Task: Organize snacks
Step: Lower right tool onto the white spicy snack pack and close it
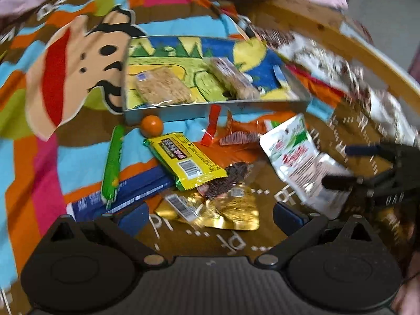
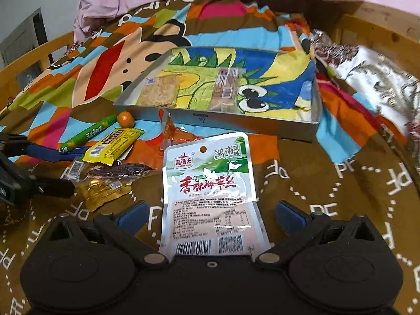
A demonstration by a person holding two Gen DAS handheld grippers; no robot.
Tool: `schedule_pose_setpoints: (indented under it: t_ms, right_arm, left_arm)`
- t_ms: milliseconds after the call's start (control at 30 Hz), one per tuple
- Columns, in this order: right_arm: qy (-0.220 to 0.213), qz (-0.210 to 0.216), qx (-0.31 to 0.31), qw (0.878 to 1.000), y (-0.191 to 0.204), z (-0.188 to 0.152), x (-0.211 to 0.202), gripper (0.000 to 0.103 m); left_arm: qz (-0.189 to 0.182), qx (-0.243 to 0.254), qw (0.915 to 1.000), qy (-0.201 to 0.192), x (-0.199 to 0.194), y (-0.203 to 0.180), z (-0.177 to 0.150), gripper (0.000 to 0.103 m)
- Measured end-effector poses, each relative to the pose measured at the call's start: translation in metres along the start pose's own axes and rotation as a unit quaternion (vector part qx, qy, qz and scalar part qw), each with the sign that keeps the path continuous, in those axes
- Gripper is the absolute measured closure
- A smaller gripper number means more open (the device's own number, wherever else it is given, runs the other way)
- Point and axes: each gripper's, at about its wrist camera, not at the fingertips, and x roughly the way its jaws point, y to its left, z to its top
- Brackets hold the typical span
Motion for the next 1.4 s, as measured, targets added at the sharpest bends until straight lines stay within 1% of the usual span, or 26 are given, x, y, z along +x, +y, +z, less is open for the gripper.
schedule_pose_setpoints:
  t_ms: [67, 133, 233, 333, 400, 567, 667, 767, 833, 933, 1033, 1067, 1133, 1233, 1333, 1400]
  right_arm:
    - [0.004, 0.002, 0.002, 1.0, -0.002, 0.002, 0.009, 0.001]
    - [0.006, 0.004, 0.001, 1.0, -0.003, 0.004, 0.016, 0.001]
    - [0.008, 0.006, 0.0, 1.0, -0.003, 0.006, 0.024, 0.001]
    - [0.008, 0.009, 0.006, 1.0, -0.005, 0.008, 0.032, 0.001]
    - [0.007, 0.013, 0.014, 1.0, -0.006, 0.009, 0.035, 0.001]
    - [0.009, 0.023, 0.016, 1.0, -0.005, 0.011, 0.036, 0.001]
    - [0.011, 0.031, 0.011, 0.999, -0.003, 0.011, 0.034, 0.001]
    - [0.022, 0.027, 0.004, 0.999, 0.001, 0.01, 0.033, 0.001]
    - [0.029, 0.023, -0.005, 0.999, 0.003, 0.009, 0.034, 0.001]
    - [0.035, 0.018, -0.016, 0.999, 0.005, 0.006, 0.036, 0.001]
    - [0.037, 0.014, -0.024, 0.999, 0.007, 0.006, 0.036, 0.001]
    - [0.037, 0.013, -0.026, 0.999, 0.007, 0.006, 0.036, 0.001]
    - [0.038, 0.01, -0.031, 0.999, 0.009, 0.005, 0.037, 0.001]
    - [0.039, 0.003, -0.043, 0.998, 0.012, 0.004, 0.039, 0.001]
    - [0.039, -0.005, -0.055, 0.998, 0.015, 0.003, 0.04, 0.001]
    - [0.039, -0.008, -0.062, 0.997, 0.016, 0.002, 0.04, 0.001]
  left_arm:
    - [0.002, 0.029, 0.9996, 0.003, 0.01, 0.0, 0.003, 0.0]
    - [-0.003, 0.048, 0.9989, 0.005, 0.019, 0.001, 0.005, 0.0]
    - [-0.017, 0.061, 0.9979, 0.012, 0.031, 0.004, 0.009, 0.0]
    - [-0.02, 0.082, 0.9964, 0.007, 0.037, 0.004, 0.011, 0.0]
    - [-0.024, 0.088, 0.9958, 0.01, 0.041, 0.003, 0.013, 0.0]
    - [-0.035, 0.101, 0.9942, 0.011, 0.041, 0.0, 0.013, 0.0]
    - [-0.058, 0.106, 0.9926, 0.017, 0.037, -0.004, 0.013, 0.0]
    - [-0.088, 0.098, 0.9907, 0.033, 0.038, -0.006, 0.011, 0.001]
    - [-0.101, 0.092, 0.9901, 0.03, 0.036, -0.006, 0.01, 0.001]
    - [-0.142, 0.064, 0.9873, 0.033, 0.032, -0.002, 0.013, 0.001]
    - [-0.184, 0.038, 0.9815, 0.038, 0.032, 0.002, 0.015, 0.001]
    - [-0.188, 0.035, 0.9807, 0.038, 0.032, 0.003, 0.015, 0.001]
    - [-0.178, 0.04, 0.9825, 0.035, 0.033, 0.002, 0.015, 0.001]
    - [-0.147, 0.067, 0.9865, 0.028, 0.039, -0.003, 0.016, 0.001]
    - [-0.127, 0.1, 0.9866, 0.019, 0.045, -0.01, 0.019, 0.001]
    - [-0.124, 0.113, 0.9857, 0.016, 0.05, -0.014, 0.022, 0.001]
